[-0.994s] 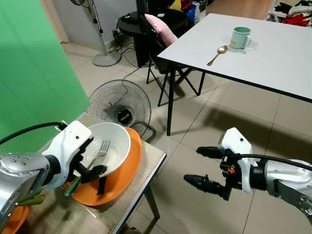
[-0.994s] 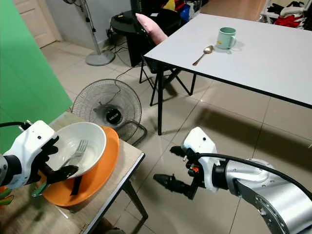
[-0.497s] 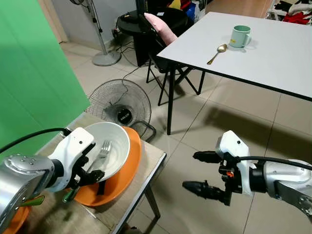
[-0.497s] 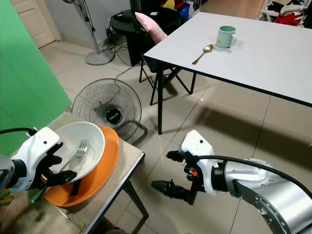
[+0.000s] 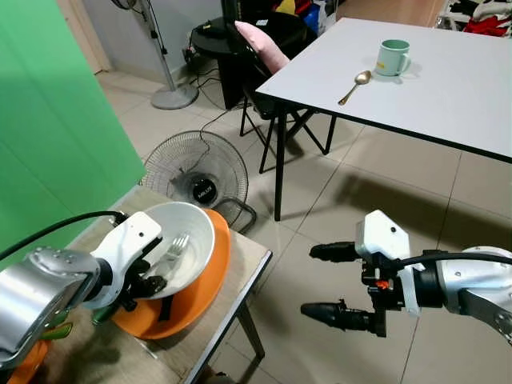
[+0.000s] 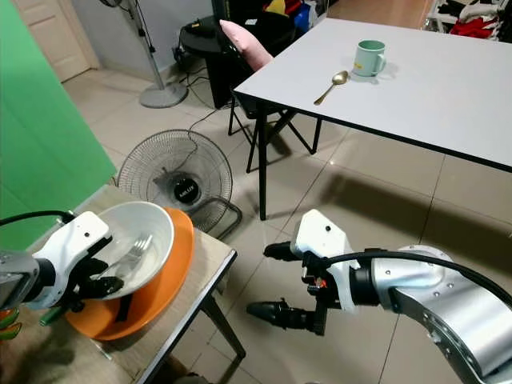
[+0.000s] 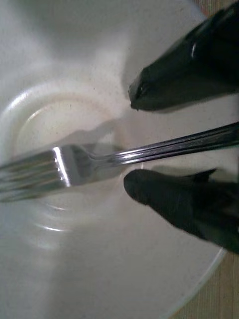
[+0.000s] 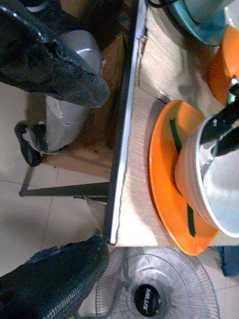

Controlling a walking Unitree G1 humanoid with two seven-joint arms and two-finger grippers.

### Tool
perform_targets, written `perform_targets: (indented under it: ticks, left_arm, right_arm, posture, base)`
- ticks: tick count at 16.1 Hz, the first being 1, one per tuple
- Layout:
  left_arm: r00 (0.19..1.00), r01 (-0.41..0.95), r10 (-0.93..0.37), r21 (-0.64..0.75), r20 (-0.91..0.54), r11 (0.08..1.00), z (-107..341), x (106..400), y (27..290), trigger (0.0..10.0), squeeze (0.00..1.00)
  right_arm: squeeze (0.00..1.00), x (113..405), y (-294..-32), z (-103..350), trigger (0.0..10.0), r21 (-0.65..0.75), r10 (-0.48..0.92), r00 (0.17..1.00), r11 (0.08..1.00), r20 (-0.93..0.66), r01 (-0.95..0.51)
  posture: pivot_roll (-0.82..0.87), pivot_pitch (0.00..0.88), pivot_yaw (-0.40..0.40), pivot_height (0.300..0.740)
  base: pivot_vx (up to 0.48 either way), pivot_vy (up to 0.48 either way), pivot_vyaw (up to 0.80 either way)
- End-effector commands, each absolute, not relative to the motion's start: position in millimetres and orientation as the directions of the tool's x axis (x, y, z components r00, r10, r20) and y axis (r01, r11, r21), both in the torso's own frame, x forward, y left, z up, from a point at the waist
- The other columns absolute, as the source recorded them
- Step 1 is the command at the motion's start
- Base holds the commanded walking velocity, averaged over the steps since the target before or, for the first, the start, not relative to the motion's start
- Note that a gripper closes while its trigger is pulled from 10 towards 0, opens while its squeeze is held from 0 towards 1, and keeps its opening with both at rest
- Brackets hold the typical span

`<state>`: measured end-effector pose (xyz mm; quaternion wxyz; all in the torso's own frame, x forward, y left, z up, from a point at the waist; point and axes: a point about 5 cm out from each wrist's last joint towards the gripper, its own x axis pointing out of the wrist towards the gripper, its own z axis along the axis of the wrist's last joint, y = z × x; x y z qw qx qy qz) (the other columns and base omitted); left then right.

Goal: Setting the table

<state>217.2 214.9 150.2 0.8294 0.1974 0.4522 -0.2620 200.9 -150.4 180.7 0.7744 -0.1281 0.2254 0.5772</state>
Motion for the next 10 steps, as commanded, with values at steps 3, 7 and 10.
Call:
perform_targets:
  ticks: [3,7,10]
  left_arm:
    - [0.452,0.607,-0.21,0.127,-0.867,0.784,146.1,221.0,221.6,0.0,0.0]
    - [0.438,0.617,-0.199,0.131,-0.877,0.776,144.1,220.3,223.2,0.0,0.0]
    - [0.476,0.595,-0.184,0.161,-0.86,0.788,146.3,226.3,226.5,0.0,0.0]
  right_arm:
    - [0.0,203.3,-147.9,183.1,10.0,0.043,0.847,0.207,0.261,-0.49,-0.964]
    - [0.0,203.1,-145.9,182.4,10.0,0.053,0.855,0.181,0.236,-0.486,-0.97]
    - [0.0,200.4,-144.7,183.6,10.0,0.073,0.878,0.148,0.202,-0.456,-0.977]
  posture:
    - [-0.01,0.028,0.116,0.74]
    - [-0.01,0.026,0.117,0.74]
    - [-0.01,0.021,0.121,0.74]
  base:
    - [0.0,0.0,0.0]
    - [0.0,0.0,0.0]
    - [0.0,0.0,0.0]
